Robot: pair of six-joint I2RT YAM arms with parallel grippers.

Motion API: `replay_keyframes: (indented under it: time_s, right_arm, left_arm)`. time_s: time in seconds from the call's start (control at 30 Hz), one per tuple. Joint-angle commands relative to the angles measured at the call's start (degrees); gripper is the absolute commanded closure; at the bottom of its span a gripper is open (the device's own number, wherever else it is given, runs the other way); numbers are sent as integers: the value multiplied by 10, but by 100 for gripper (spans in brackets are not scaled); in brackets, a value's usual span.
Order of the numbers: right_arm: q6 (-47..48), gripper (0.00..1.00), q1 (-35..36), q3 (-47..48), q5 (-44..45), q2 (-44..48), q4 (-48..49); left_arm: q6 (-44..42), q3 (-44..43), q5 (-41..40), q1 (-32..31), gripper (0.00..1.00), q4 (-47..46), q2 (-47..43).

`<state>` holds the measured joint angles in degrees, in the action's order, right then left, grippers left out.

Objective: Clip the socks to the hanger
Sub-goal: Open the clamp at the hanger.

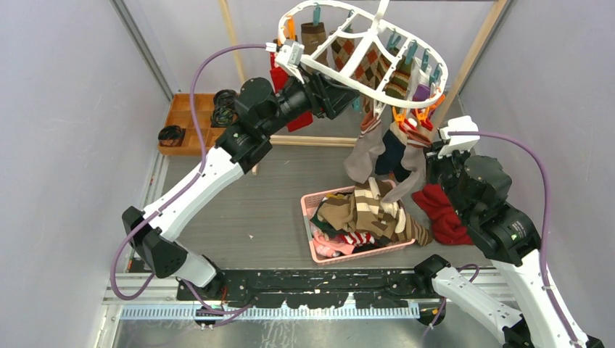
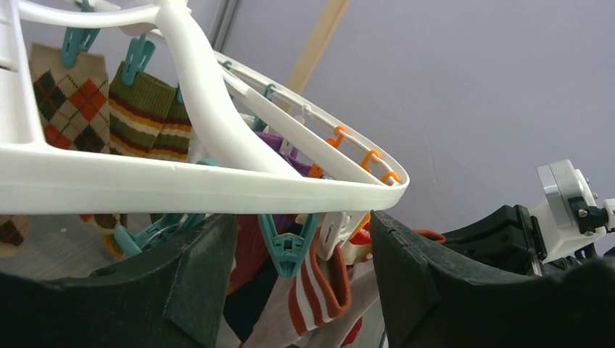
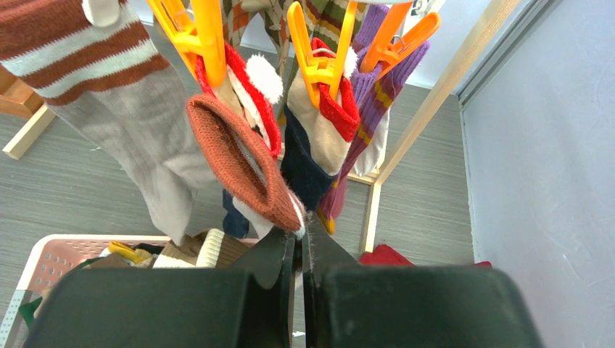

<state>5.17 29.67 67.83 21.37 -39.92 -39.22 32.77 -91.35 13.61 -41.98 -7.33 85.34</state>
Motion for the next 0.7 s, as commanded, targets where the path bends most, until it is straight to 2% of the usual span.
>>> replay_keyframes:
  time_s: [0.0, 0.23, 0.5, 0.67]
  right_arm:
    - [-13, 98, 3, 19, 13, -2, 25]
    - [-20, 98, 2, 17, 9, -2, 26]
    - [-21, 98, 3, 18, 15, -3, 29]
    - [-22, 98, 3, 18, 11, -3, 28]
  left_arm:
    - [13, -10, 7, 11, 33, 20, -20]
    - [30, -21, 44, 18, 40, 26, -16]
    - [7, -8, 39, 19, 38, 19, -7]
    - [15, -5, 72, 19, 37, -24, 15]
